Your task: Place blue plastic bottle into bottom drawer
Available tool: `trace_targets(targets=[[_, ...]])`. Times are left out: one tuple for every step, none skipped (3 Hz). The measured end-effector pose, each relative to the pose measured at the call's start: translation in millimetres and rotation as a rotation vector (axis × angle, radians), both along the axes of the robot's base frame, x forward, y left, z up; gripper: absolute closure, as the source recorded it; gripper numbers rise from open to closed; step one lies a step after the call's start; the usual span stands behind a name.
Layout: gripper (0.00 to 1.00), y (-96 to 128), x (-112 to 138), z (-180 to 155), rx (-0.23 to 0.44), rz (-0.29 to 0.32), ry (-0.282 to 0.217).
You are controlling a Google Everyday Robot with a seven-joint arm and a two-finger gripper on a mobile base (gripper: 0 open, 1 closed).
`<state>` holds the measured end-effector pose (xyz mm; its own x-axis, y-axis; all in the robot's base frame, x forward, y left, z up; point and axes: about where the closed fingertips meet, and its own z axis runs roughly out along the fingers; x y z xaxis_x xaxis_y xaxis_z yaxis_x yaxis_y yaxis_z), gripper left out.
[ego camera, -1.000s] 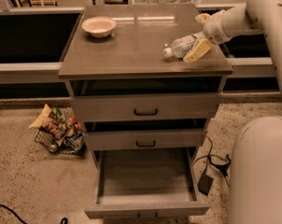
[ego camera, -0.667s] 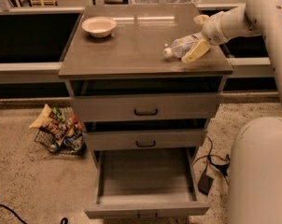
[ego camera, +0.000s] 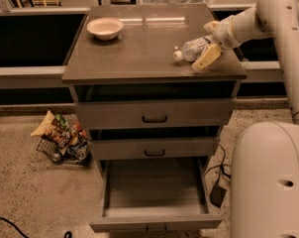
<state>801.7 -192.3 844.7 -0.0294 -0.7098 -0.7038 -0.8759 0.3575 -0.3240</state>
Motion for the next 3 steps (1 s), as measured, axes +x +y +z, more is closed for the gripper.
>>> trace_targets(targets=[[0.18, -3.8, -1.3, -10.2, -0.008, -0.008, 0.047], [0.41, -6.3, -0.5, -13.3, -0.014, -0.015, 0.065], [0.65, -6.7, 0.1, -8.2, -0.014, -0.016, 0.066]])
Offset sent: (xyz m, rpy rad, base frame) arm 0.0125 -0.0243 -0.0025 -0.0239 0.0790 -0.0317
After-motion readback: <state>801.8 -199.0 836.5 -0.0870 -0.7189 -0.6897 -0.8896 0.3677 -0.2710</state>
